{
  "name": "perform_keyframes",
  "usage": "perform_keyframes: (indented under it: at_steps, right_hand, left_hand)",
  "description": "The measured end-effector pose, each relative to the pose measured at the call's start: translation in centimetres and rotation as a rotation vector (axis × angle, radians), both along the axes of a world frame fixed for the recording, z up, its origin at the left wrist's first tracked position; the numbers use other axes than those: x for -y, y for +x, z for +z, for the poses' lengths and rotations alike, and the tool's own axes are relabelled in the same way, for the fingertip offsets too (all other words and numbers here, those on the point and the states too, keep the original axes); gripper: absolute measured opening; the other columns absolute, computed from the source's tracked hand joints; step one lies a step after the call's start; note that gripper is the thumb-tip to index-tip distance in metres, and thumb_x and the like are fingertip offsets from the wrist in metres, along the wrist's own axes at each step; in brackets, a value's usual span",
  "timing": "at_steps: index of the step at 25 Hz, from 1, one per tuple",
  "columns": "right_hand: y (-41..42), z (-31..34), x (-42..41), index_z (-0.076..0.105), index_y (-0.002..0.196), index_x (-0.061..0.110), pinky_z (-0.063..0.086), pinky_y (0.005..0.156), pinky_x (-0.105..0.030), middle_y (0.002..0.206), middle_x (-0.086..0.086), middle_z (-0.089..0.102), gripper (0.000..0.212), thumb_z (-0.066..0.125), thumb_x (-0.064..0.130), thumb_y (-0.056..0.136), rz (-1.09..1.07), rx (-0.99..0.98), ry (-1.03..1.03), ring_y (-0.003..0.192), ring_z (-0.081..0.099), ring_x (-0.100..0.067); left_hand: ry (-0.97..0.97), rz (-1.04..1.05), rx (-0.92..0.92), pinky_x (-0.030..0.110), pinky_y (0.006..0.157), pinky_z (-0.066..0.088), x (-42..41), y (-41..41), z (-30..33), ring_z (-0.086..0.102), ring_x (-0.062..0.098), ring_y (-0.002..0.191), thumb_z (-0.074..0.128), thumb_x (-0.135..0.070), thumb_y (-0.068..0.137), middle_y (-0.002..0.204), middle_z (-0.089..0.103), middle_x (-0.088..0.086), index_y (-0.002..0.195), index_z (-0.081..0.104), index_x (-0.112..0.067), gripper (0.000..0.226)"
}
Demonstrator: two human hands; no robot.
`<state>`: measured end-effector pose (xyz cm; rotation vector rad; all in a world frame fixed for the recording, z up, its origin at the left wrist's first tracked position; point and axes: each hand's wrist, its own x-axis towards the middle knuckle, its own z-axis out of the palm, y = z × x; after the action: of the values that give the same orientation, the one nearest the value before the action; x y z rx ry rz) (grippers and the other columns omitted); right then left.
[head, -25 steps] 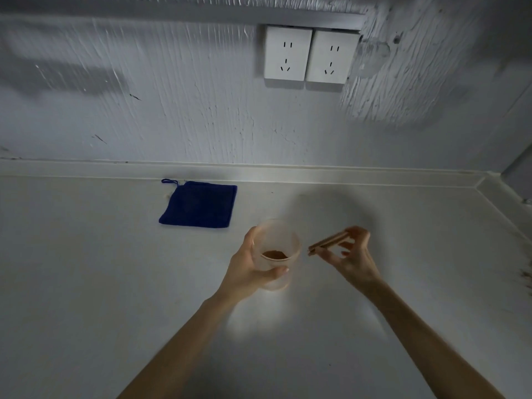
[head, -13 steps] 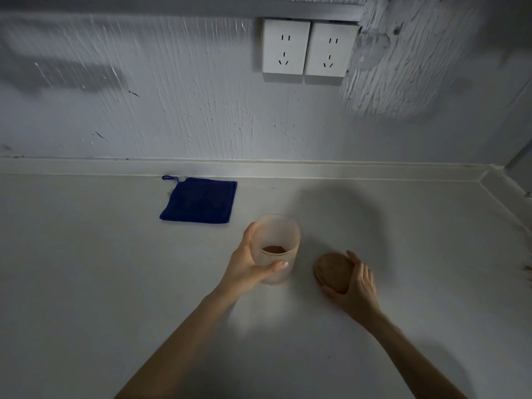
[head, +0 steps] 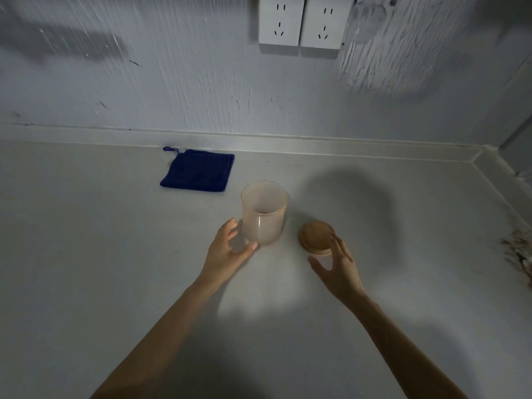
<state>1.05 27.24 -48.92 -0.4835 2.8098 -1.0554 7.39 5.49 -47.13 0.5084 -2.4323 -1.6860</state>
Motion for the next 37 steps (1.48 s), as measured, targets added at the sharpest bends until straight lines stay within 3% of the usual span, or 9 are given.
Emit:
perform_keyframes:
  at_steps: [1,4,6,10,20,25,29,34,37]
  right_hand:
    - [0.7,0.2,-0.2,0.037,0.132,0.005,0.034,0.103,-0.039,0.14,-0.016,0.041,0.062,0.065,0.024,0.08,0.025,0.005,0.005,0.125,0.042,-0.034]
    - [2.8,0.5,-0.6,0.037,0.132,0.008,0.034,0.1,-0.032,0.14,-0.012,0.042,0.056,0.059,0.026,0.084,0.1,0.009,0.011,0.126,0.042,-0.03]
    - [4.9,0.6,-0.8,0.037,0.133,0.011,0.031,0.1,-0.027,0.14,-0.009,0.043,0.052,0.056,0.025,0.086,0.122,0.016,-0.007,0.127,0.041,-0.027]
    - [9.7,0.2,-1.2,0.037,0.133,0.012,0.03,0.102,-0.029,0.14,-0.009,0.043,0.048,0.052,0.024,0.089,0.124,0.036,-0.009,0.128,0.041,-0.026]
    - [26.1,-0.6,-1.2,0.057,0.114,0.011,0.032,0.088,-0.02,0.12,-0.01,0.057,0.028,0.053,0.012,0.087,0.01,-0.047,-0.065,0.111,0.05,-0.026]
    - [32.6,-1.8,-0.9,0.06,0.11,0.011,0.033,0.082,-0.017,0.113,-0.009,0.059,0.025,0.052,0.01,0.087,0.021,0.023,-0.051,0.104,0.051,-0.024]
    - [34.1,-3.3,-0.8,0.06,0.109,0.011,0.034,0.082,-0.02,0.114,-0.008,0.059,0.023,0.05,0.008,0.088,0.039,0.116,-0.022,0.103,0.051,-0.023]
    - [32.6,-7.4,-0.2,0.059,0.11,0.01,0.034,0.081,-0.019,0.115,-0.009,0.058,0.023,0.05,0.012,0.089,0.049,0.217,0.049,0.103,0.052,-0.022]
    - [31.1,-11.1,0.5,0.059,0.11,0.01,0.037,0.08,-0.02,0.113,-0.008,0.058,0.024,0.051,0.01,0.088,0.089,0.221,0.079,0.101,0.054,-0.023]
  left_hand:
    - [-0.005,0.062,0.004,0.018,0.09,0.039,-0.5,0.9,-0.3,0.043,0.007,0.113,0.065,-0.018,0.08,0.12,0.043,-0.011,0.128,0.038,-0.012,0.056]
    - [-0.027,0.133,-0.052,0.0,0.072,0.041,-1.7,3.7,-1.1,0.057,0.013,0.1,0.06,-0.013,0.083,0.105,0.059,-0.004,0.108,0.056,-0.011,0.026]
    - [-0.052,0.137,-0.061,-0.003,0.07,0.038,-2.2,5.8,-1.4,0.06,0.015,0.096,0.056,-0.009,0.085,0.1,0.062,-0.004,0.1,0.061,-0.011,0.016]
    - [-0.096,0.077,-0.08,-0.002,0.073,0.039,-2.8,10.1,-1.4,0.061,0.014,0.092,0.051,-0.007,0.087,0.094,0.064,-0.004,0.097,0.063,-0.01,0.016]
    - [-0.261,-0.23,-0.079,0.002,0.071,0.041,-2.5,25.8,-1.5,0.06,0.007,0.081,0.046,-0.009,0.086,0.088,0.064,-0.006,0.097,0.063,-0.01,0.02]
    - [-0.307,-0.33,0.046,0.012,0.073,0.043,-2.3,32.0,-3.2,0.059,0.013,0.081,0.04,-0.013,0.084,0.089,0.065,-0.001,0.096,0.063,-0.01,0.026]
    - [-0.317,-0.334,0.157,0.033,0.086,0.049,-1.6,34.2,-5.7,0.062,0.02,0.092,0.042,-0.012,0.085,0.099,0.068,0.006,0.097,0.063,-0.008,0.025]
    - [-0.319,-0.296,0.28,0.032,0.09,0.048,-1.5,33.5,-10.5,0.063,0.02,0.1,0.043,-0.016,0.086,0.106,0.069,0.005,0.103,0.063,-0.009,0.027]
    - [-0.324,-0.27,0.303,0.029,0.087,0.047,-1.7,31.5,-14.4,0.063,0.02,0.099,0.048,-0.008,0.085,0.107,0.069,0.006,0.106,0.062,-0.008,0.025]
